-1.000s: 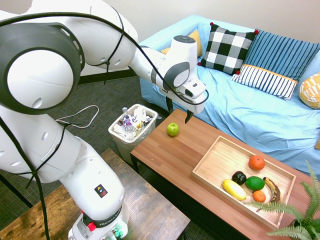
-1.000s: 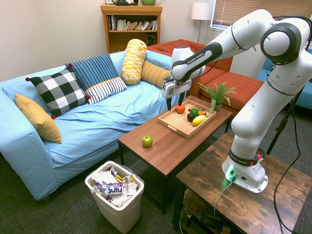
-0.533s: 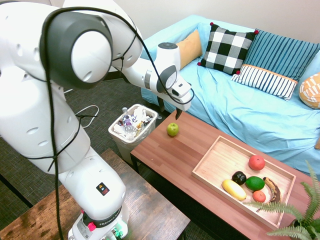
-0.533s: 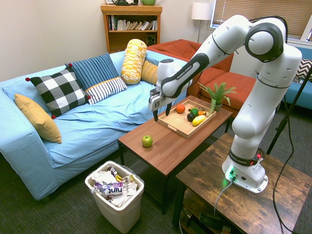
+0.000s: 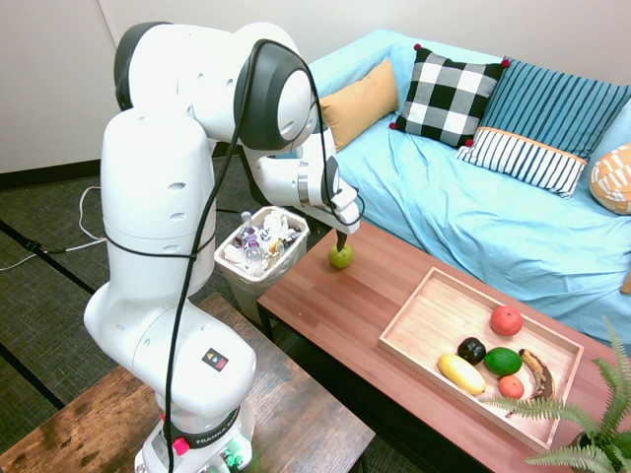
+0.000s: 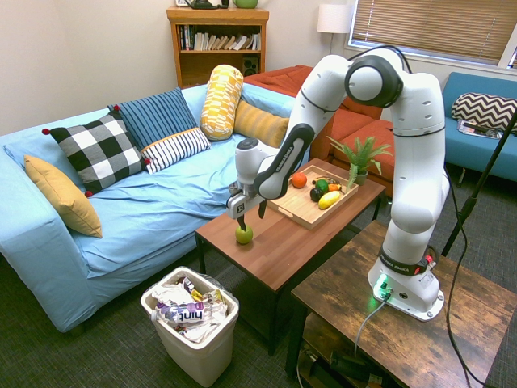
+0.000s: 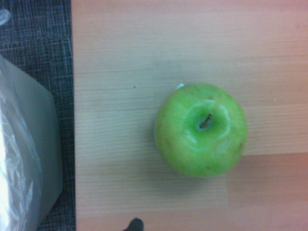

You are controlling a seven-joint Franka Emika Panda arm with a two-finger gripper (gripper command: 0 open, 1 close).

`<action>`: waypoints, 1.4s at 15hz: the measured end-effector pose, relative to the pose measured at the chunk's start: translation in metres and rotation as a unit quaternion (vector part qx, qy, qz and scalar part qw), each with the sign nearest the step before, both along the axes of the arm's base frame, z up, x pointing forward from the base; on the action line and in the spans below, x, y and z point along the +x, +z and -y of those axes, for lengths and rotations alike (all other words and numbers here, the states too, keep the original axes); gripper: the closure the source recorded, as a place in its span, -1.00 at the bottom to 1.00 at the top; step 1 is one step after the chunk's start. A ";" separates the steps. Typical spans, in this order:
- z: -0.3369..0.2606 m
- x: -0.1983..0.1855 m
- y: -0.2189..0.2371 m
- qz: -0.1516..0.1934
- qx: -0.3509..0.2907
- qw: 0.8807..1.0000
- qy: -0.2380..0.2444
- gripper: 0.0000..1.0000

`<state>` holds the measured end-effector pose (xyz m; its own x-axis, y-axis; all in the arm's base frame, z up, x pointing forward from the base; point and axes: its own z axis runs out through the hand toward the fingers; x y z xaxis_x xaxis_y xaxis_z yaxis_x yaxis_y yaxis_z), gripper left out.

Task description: Put the apple in the tray

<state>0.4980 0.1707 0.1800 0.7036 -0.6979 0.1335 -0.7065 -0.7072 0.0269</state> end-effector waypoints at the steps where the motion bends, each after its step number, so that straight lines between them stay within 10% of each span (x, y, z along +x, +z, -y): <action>1: -0.001 0.007 -0.009 -0.001 -0.005 1.000 -0.001 -1.00; 7: 0.001 0.034 -0.046 -0.007 -0.017 1.000 -0.019 -1.00; 8: 0.002 0.037 -0.051 -0.008 -0.017 1.000 -0.022 1.00; 21: 0.004 0.051 -0.059 -0.015 0.007 0.999 -0.046 1.00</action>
